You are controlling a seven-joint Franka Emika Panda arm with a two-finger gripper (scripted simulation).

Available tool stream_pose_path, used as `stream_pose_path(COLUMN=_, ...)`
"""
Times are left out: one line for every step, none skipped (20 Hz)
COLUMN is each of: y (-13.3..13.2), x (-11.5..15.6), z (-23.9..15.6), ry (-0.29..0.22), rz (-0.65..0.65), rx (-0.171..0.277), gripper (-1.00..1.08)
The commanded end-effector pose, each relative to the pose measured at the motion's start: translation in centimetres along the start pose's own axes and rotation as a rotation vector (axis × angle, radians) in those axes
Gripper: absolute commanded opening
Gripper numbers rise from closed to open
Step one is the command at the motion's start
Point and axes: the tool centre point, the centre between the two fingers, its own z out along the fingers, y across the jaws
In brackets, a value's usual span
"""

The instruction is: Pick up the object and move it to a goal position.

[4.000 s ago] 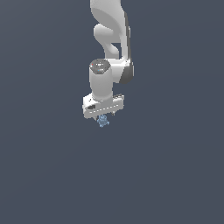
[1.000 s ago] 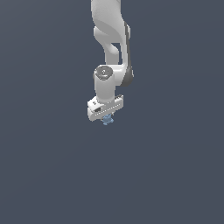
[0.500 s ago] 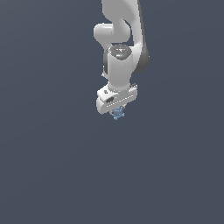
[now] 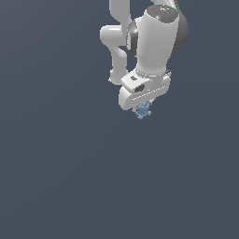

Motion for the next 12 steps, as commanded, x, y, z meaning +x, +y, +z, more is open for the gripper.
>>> stream_pose_path(y=-1.0, x=1.2, z=-2.2, ry=-0.001, rz=0.001, rx=0.001, gripper=-1.00)
stream_pose_path(y=-1.4, x=1.7, z=-3.0, ry=-0.001, rz=0.001, rx=0.001, gripper=-1.00)
stream_pose_path(y=-1.7, x=2.1, z=-3.7, ry=-0.001, rz=0.001, rx=0.001, gripper=-1.00)
stream_pose_path(y=-1.9, x=2.5, z=-4.4, ry=-0.001, rz=0.001, rx=0.001, gripper=-1.00)
stream_pose_path(y=-2.2, x=2.9, z=-5.0, ry=-0.001, rz=0.001, rx=0.001, gripper=-1.00)
stream_pose_path(y=-2.4, x=3.2, z=-5.6, ry=-0.001, rz=0.001, rx=0.001, gripper=-1.00)
stream_pose_path(y=-2.7, x=3.6, z=-6.1, ry=-0.001, rz=0.001, rx=0.001, gripper=-1.00)
stream_pose_path(y=-2.9, x=3.9, z=-6.6, ry=-0.001, rz=0.001, rx=0.001, gripper=-1.00)
stream_pose_path(y=-3.0, x=4.1, z=-7.0, ry=-0.001, rz=0.001, rx=0.001, gripper=-1.00)
stream_pose_path(y=-3.2, x=4.4, z=-7.4, ry=-0.001, rz=0.001, rx=0.001, gripper=-1.00)
stream_pose_path(y=-3.3, x=4.6, z=-7.7, ry=-0.001, rz=0.001, rx=0.001, gripper=-1.00)
stream_pose_path(y=-3.4, x=4.8, z=-8.0, ry=-0.001, rz=0.001, rx=0.001, gripper=-1.00)
